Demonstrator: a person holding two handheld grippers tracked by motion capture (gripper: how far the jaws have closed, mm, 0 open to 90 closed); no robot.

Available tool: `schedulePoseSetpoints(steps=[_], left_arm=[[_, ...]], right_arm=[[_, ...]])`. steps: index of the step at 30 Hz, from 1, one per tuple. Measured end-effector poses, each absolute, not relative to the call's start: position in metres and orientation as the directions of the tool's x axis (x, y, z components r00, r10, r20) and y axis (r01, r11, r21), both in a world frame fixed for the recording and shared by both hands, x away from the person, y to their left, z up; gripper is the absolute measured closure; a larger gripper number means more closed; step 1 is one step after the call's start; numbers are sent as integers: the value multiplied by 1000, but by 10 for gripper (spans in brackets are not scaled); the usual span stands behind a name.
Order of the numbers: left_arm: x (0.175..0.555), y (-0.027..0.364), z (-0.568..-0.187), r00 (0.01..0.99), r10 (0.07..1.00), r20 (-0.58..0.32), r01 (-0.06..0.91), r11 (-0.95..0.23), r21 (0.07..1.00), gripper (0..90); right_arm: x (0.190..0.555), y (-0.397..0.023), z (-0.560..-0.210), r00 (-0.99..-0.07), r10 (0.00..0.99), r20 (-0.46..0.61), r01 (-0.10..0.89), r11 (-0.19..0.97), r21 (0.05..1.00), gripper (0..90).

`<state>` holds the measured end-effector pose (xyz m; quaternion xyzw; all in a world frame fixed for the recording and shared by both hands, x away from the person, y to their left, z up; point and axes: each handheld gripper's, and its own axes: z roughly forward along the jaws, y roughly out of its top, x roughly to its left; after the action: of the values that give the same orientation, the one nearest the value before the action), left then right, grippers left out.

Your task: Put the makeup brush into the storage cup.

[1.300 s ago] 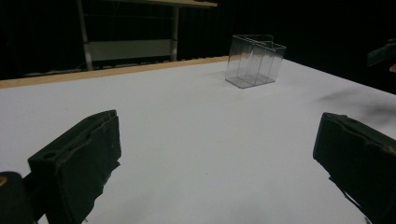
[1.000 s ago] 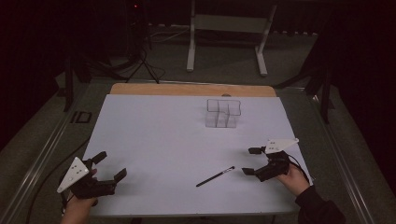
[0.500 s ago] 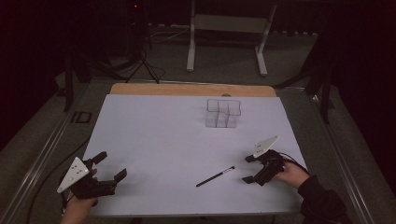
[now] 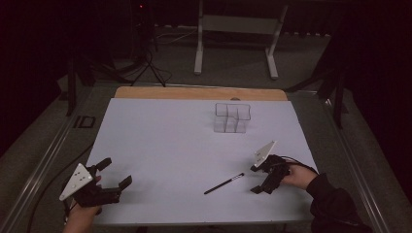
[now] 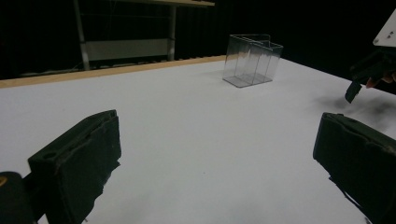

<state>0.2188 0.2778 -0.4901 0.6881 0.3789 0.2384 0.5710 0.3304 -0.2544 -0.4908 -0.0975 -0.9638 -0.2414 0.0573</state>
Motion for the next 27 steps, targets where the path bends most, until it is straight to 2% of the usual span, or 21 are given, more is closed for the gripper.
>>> schedulePoseSetpoints(steps=[14, 21, 22, 24, 27], left_arm=[[219, 278, -491, 603, 790, -106, 253, -64, 965, 21], [219, 278, -490, 601, 792, -107, 252, -60, 966, 21], [219, 278, -490, 601, 792, -107, 252, -61, 966, 21], [219, 278, -490, 602, 791, -106, 252, -63, 966, 21], [219, 278, -491, 603, 791, -108, 254, -61, 965, 21]], right_arm=[[341, -248, -480, -991, 87, 102, 124, 886, 446, 155], [349, -238, -476, -987, 68, 143, 121, 906, 405, 161], [349, -236, -475, -990, 55, 133, 104, 914, 391, 183], [350, -232, -475, -993, 30, 111, 66, 937, 344, 179], [352, -229, -474, -994, 12, 111, 47, 946, 321, 174]])
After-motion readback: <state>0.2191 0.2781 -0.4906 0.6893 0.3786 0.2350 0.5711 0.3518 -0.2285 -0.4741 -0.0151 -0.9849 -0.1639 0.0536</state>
